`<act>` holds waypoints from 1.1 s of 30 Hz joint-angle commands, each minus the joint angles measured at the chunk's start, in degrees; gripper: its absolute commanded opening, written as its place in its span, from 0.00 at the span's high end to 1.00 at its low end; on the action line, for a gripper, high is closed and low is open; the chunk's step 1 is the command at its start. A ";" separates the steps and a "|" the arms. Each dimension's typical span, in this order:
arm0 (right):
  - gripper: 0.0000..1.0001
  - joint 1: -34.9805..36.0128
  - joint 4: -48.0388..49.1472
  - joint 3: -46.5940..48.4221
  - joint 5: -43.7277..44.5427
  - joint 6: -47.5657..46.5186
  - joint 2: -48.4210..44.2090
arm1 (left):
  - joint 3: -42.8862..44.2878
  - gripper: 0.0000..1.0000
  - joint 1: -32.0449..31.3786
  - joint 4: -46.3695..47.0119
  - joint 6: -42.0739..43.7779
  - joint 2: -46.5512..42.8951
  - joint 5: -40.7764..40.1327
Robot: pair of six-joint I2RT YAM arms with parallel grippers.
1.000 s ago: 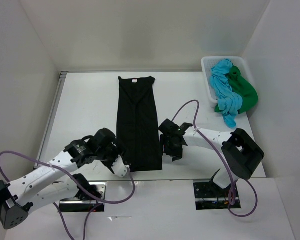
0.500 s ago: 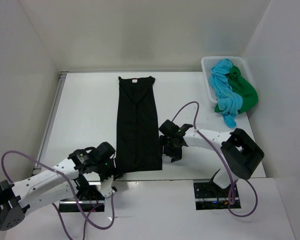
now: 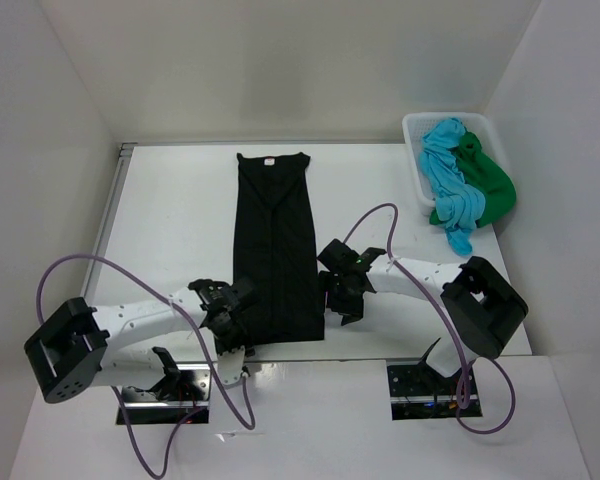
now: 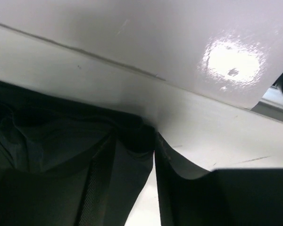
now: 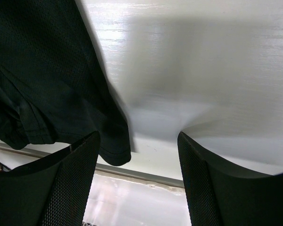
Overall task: Fold and stack the t-shirts
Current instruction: Grab the bottom of the folded rectangular tshirt with both arms
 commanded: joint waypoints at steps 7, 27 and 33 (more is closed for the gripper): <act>0.36 -0.17 0.05 -1.49 -2.61 -1.17 1.03 | 1.97 0.84 -0.21 2.82 -2.41 1.56 -0.83; 1.00 2.82 2.34 4.38 -12.55 -6.70 9.82 | -0.75 0.94 -0.21 8.53 -16.47 -5.92 2.42; 1.00 2.21 -2.23 10.44 -8.17 -8.98 9.29 | 1.17 0.96 5.92 9.77 -26.39 -8.28 2.42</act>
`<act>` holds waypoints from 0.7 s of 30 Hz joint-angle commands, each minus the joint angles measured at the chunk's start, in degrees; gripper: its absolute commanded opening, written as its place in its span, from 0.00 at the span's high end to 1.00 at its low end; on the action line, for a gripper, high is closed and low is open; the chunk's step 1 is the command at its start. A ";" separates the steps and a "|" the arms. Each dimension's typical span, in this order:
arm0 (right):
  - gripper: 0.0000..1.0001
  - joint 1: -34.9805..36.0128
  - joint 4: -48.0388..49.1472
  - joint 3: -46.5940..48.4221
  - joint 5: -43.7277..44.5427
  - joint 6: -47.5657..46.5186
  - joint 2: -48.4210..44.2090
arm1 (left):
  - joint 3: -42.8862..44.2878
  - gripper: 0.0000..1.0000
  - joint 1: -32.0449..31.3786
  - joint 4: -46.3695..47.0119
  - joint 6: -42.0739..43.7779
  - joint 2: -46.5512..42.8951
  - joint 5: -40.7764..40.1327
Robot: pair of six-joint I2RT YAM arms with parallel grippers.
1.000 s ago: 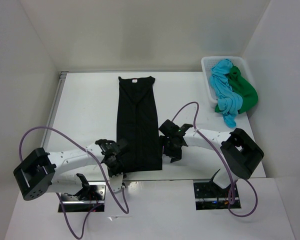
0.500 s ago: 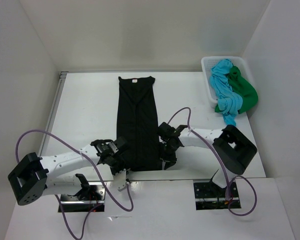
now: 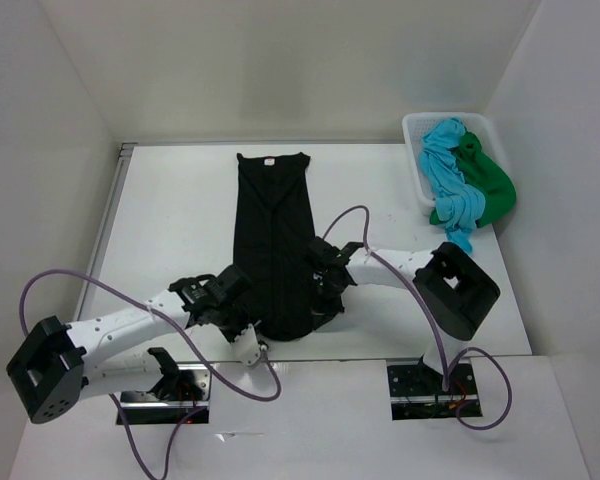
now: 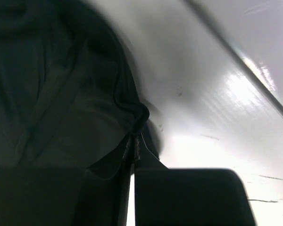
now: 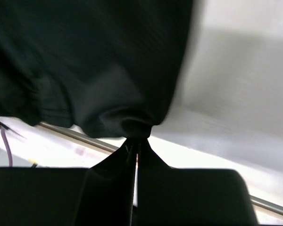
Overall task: Fold and stack the t-shirts
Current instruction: Grab the bottom of the folded rectangular tshirt with both arms, then fold the folded rectangular tshirt in 1/3 of the way
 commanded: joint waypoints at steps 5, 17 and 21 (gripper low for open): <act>1.00 -1.66 -6.13 11.56 5.42 -6.36 1.05 | 5.59 0.97 9.85 2.19 -12.62 -1.43 2.92; 1.00 -13.54 -10.19 32.31 5.95 -18.14 10.71 | 22.38 0.97 28.67 12.29 -25.28 15.52 11.00; 1.00 -16.17 -11.94 40.22 5.42 -20.60 17.47 | 24.23 0.97 30.96 16.85 -25.90 19.48 11.01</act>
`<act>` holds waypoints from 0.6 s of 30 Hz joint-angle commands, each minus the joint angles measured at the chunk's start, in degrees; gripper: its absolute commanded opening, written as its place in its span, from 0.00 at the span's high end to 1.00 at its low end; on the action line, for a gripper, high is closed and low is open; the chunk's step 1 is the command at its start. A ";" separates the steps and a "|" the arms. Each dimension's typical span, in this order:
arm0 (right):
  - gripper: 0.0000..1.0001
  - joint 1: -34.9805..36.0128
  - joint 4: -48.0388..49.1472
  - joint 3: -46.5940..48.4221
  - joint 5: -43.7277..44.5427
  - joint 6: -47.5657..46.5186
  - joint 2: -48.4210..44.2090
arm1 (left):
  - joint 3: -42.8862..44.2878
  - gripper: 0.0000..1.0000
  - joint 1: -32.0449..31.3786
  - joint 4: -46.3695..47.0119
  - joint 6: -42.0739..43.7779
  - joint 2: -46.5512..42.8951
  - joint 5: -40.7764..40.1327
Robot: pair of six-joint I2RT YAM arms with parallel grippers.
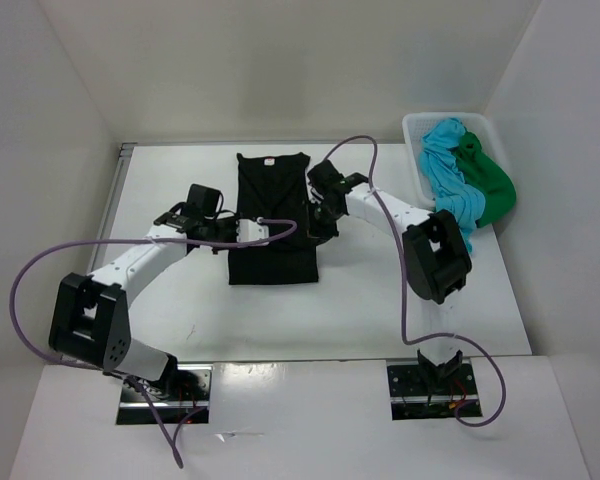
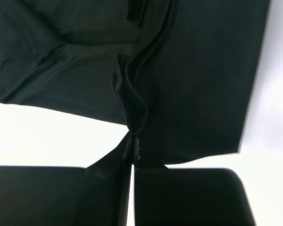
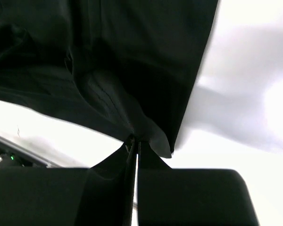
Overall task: Fold and stack the t-shirts
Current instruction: Fold the folded rectangular tshirt in 1/3 of the way
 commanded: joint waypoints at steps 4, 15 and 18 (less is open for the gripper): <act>1.00 -2.96 -3.97 12.60 -1.93 -5.28 7.31 | 5.09 0.97 2.31 7.90 -3.52 6.66 4.50; 1.00 -7.53 -5.65 19.56 -4.99 -6.96 14.71 | 7.91 0.96 4.59 16.25 -3.61 15.28 4.94; 1.00 -7.53 -6.34 21.84 -6.24 -7.75 17.08 | 6.42 0.89 4.60 16.78 -2.03 16.42 4.94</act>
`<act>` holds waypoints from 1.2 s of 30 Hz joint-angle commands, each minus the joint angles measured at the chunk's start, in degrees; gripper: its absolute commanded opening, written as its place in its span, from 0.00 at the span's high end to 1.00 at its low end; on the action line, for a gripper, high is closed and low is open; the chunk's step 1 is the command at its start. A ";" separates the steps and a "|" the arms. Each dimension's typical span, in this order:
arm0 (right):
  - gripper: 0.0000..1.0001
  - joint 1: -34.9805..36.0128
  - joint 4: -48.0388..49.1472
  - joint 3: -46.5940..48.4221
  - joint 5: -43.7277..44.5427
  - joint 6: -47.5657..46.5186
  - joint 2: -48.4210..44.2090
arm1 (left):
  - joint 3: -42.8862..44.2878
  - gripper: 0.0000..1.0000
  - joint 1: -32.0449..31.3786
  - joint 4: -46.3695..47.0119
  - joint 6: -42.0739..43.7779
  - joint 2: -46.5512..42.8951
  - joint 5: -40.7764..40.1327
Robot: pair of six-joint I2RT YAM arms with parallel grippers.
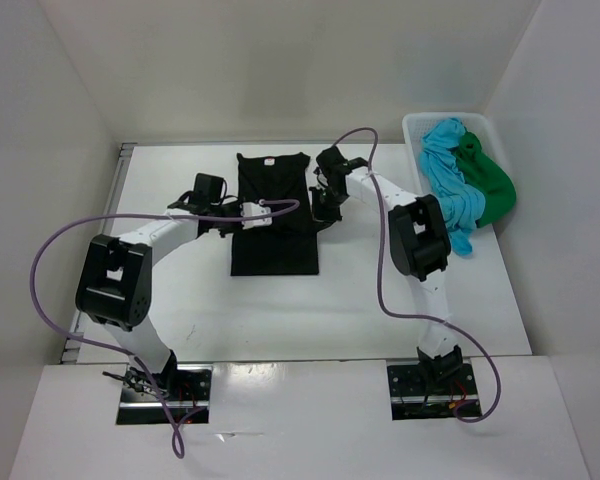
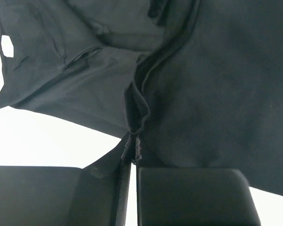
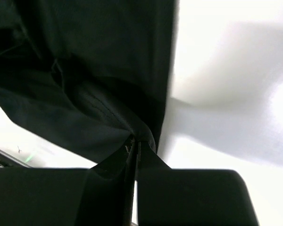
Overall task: Fold and stack the t-shirts
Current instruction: Fold the folded rectangular tshirt in 1/3 of the way
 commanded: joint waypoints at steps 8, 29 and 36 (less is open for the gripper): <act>0.42 -3.21 -0.05 3.89 -2.61 -2.31 0.87 | -1.39 0.66 1.10 7.16 0.16 3.69 -2.16; 0.37 -1.64 10.32 -25.20 -1.64 2.08 -19.97 | -15.87 0.31 -2.32 -10.49 18.07 -20.98 -9.46; 0.35 1.62 12.87 -27.67 -1.64 5.86 -17.86 | -22.06 0.30 -7.77 -15.08 20.47 -20.40 -8.93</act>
